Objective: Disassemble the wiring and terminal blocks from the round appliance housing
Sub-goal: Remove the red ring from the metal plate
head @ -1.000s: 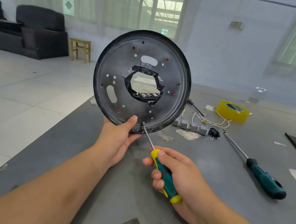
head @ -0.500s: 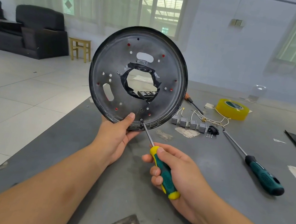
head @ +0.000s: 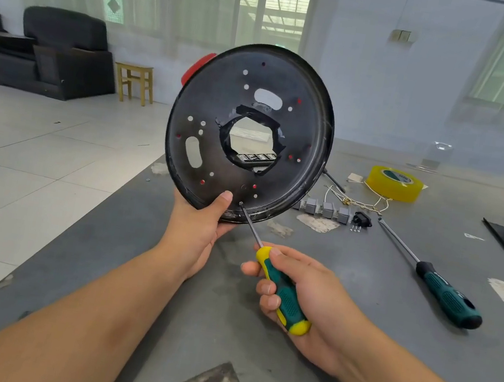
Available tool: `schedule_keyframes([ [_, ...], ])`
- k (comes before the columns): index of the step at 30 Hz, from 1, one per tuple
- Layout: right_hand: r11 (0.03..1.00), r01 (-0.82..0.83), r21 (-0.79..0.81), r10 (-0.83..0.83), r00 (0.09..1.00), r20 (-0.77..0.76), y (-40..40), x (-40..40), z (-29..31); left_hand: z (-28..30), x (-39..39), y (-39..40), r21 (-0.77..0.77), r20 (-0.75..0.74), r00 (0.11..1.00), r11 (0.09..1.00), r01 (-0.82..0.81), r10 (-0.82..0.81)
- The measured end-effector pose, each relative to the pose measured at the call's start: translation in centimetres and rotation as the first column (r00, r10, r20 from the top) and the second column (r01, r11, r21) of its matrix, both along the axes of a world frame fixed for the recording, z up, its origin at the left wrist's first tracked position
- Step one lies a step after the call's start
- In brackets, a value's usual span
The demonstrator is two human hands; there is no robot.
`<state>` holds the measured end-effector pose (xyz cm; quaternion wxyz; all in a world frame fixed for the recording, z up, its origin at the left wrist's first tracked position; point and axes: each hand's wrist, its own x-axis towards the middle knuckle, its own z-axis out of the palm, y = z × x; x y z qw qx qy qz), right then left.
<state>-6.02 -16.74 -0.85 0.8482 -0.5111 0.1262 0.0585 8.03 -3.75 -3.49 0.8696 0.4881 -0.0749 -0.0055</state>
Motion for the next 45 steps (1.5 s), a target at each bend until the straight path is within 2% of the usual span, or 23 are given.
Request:
schedule_keyframes([
  [3, 0.998, -0.03, 0.052, 0.032, 0.999, -0.034, -0.6, 0.0, 0.3, -0.2, 0.1, 0.0, 0.076, 0.061, 0.998, 0.997, -0.027, 0.023],
  [5, 0.999, -0.033, -0.003, 0.033, 0.999, -0.04, -0.9, 0.1, 0.5, -0.4, 0.3, 0.0, 0.125, 0.127, 0.991, 0.99, -0.061, 0.045],
  [11, 0.942, 0.041, -0.334, -0.035, 0.999, 0.024, -0.3, 0.6, 0.0, -0.5, 0.2, -0.1, 0.332, 0.217, 0.974, 0.934, -0.133, 0.062],
  [14, 0.836, 0.084, -0.543, -0.056, 0.996, 0.068, 0.0, 0.7, 0.2, -0.3, 0.0, -0.1, 0.343, 0.214, 0.975, 0.929, -0.139, 0.067],
  [15, 0.766, 0.109, -0.633, -0.059, 0.993, 0.1, -0.1, 0.7, 0.3, -0.2, 0.0, -0.2, 0.343, 0.208, 0.975, 0.928, -0.142, 0.072],
  [16, 0.617, 0.146, -0.774, -0.045, 0.988, 0.15, -0.1, 0.7, 0.3, -0.2, 0.0, -0.2, 0.364, 0.215, 0.973, 0.918, -0.161, 0.085],
  [17, 0.355, 0.188, -0.916, 0.01, 0.979, 0.205, -0.3, 0.6, 0.2, -0.1, 0.0, -0.3, 0.388, 0.234, 0.967, 0.903, -0.185, 0.098],
  [18, 0.05, 0.212, -0.976, 0.088, 0.973, 0.216, -0.3, 0.4, 0.2, -0.1, 0.0, -0.3, 0.414, 0.257, 0.96, 0.886, -0.21, 0.107],
  [19, -0.219, 0.209, -0.953, 0.153, 0.972, 0.177, -0.1, 0.0, 0.1, -0.1, 0.0, -0.2, 0.436, 0.272, 0.955, 0.87, -0.231, 0.117],
  [20, -0.415, 0.196, -0.888, 0.189, 0.974, 0.126, 0.1, -0.2, -0.1, -0.2, 0.0, -0.2, 0.448, 0.275, 0.953, 0.861, -0.242, 0.125],
  [21, -0.526, 0.212, -0.824, 0.215, 0.97, 0.112, 0.2, -0.3, -0.3, -0.2, 0.0, -0.3, 0.447, 0.268, 0.954, 0.861, -0.244, 0.132],
  [22, -0.558, 0.231, -0.797, 0.223, 0.967, 0.125, 0.3, -0.3, -0.4, -0.3, 0.0, -0.3, 0.438, 0.257, 0.956, 0.865, -0.245, 0.14],
  [24, -0.496, 0.254, -0.83, 0.197, 0.964, 0.177, 0.3, 0.0, -0.4, -0.4, -0.2, -0.3, 0.417, 0.234, 0.959, 0.875, -0.246, 0.158],
  [25, -0.419, 0.274, -0.866, 0.184, 0.959, 0.214, 0.1, 0.2, -0.6, -0.5, -0.2, -0.3, 0.415, 0.228, 0.96, 0.875, -0.247, 0.163],
  [27, -0.191, 0.302, -0.934, 0.137, 0.95, 0.279, -0.4, 0.5, -0.6, -0.6, -0.2, -0.3, 0.439, 0.235, 0.957, 0.86, -0.259, 0.168],
  [29, 0.087, 0.27, -0.959, 0.043, 0.961, 0.275, -0.8, 0.9, -0.3, -0.7, 0.0, -0.2, 0.477, 0.258, 0.951, 0.834, -0.279, 0.171],
  [30, 0.281, 0.234, -0.931, -0.022, 0.971, 0.237, -0.9, 1.1, -0.1, -0.7, 0.0, -0.2, 0.488, 0.265, 0.949, 0.825, -0.286, 0.173],
  [32, 0.682, 0.178, -0.71, -0.127, 0.984, 0.125, -1.1, 1.4, 0.3, -0.8, 0.2, -0.1, 0.483, 0.257, 0.949, 0.827, -0.288, 0.181],
  [34, 0.879, 0.173, -0.444, -0.166, 0.985, 0.053, -1.4, 1.4, 0.8, -0.9, 0.5, 0.0, 0.45, 0.221, 0.954, 0.847, -0.283, 0.201],
  [37, 0.975, 0.185, -0.119, -0.19, 0.981, -0.033, -2.0, 1.1, 1.3, -1.1, 1.0, 0.1, 0.394, 0.159, 0.959, 0.876, -0.279, 0.234],
  [40, 0.976, 0.213, 0.042, -0.206, 0.969, -0.136, -2.3, 1.0, 1.3, -1.0, 0.9, 0.2, 0.375, 0.166, 0.954, 0.879, -0.294, 0.248],
  [43, 0.977, 0.213, 0.022, -0.207, 0.966, -0.155, -2.1, 1.0, 1.3, -0.8, 0.5, 0.1, 0.394, 0.207, 0.945, 0.863, -0.317, 0.253],
  [45, 0.974, 0.163, -0.16, -0.189, 0.969, -0.161, -1.9, 0.9, 1.5, -0.7, 0.3, 0.0, 0.424, 0.242, 0.937, 0.841, -0.337, 0.253],
])
